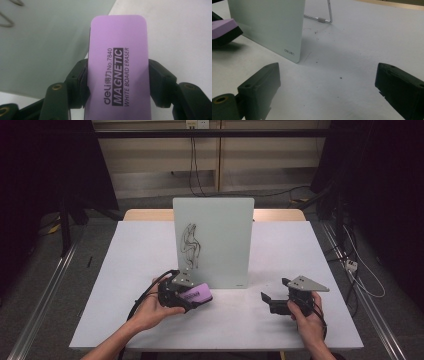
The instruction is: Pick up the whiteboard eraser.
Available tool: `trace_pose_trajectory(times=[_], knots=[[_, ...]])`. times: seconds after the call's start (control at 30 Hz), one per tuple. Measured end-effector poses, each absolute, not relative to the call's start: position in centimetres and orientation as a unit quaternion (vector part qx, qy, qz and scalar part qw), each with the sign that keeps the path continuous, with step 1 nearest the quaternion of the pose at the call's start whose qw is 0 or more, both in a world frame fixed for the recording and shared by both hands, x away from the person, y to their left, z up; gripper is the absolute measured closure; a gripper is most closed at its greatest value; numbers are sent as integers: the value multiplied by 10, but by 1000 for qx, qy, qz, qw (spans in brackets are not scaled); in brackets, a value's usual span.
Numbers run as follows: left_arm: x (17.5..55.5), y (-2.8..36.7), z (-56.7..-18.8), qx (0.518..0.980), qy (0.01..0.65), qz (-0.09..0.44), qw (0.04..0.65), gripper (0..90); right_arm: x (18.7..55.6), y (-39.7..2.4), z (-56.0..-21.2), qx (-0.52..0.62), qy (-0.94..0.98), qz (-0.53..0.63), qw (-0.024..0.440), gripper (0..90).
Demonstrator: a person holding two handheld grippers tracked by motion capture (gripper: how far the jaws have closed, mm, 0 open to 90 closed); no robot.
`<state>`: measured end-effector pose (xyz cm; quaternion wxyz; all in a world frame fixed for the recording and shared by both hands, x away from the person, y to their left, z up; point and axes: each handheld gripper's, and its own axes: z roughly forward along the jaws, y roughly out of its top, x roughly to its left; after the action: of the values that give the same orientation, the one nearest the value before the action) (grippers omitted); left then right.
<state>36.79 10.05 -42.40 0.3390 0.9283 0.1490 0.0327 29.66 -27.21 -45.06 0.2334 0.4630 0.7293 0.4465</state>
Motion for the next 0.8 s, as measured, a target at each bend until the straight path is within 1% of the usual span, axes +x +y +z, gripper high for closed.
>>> trace_pose_trajectory(times=[0.07, 0.1, 0.13, 0.2, 0.23, 0.27, 0.7, 0.8], knots=[[368, 104, -422, 924, 151, 36, 350, 404, 297, -272, -451, 463, 729, 446, 233, 64], [366, 106, -420, 924, 160, 56, 343, 404, 297, -271, -451, 463, 730, 445, 234, 64], [368, 107, -422, 919, 156, 45, 360, 404, 296, -271, -451, 463, 730, 444, 235, 64], [368, 111, -421, 917, 158, 49, 363, 403, 296, -271, -450, 461, 732, 444, 236, 64], [367, 111, -422, 910, 166, 49, 377, 403, 296, -271, -450, 460, 732, 444, 236, 64], [367, 113, -421, 910, 168, 43, 376, 403, 295, -271, -450, 461, 731, 444, 235, 64], [365, 122, -412, 877, 195, 66, 434, 403, 291, -275, -450, 458, 729, 452, 233, 64], [365, 124, -411, 875, 198, 68, 436, 403, 291, -275, -449, 458, 730, 452, 233, 64]])
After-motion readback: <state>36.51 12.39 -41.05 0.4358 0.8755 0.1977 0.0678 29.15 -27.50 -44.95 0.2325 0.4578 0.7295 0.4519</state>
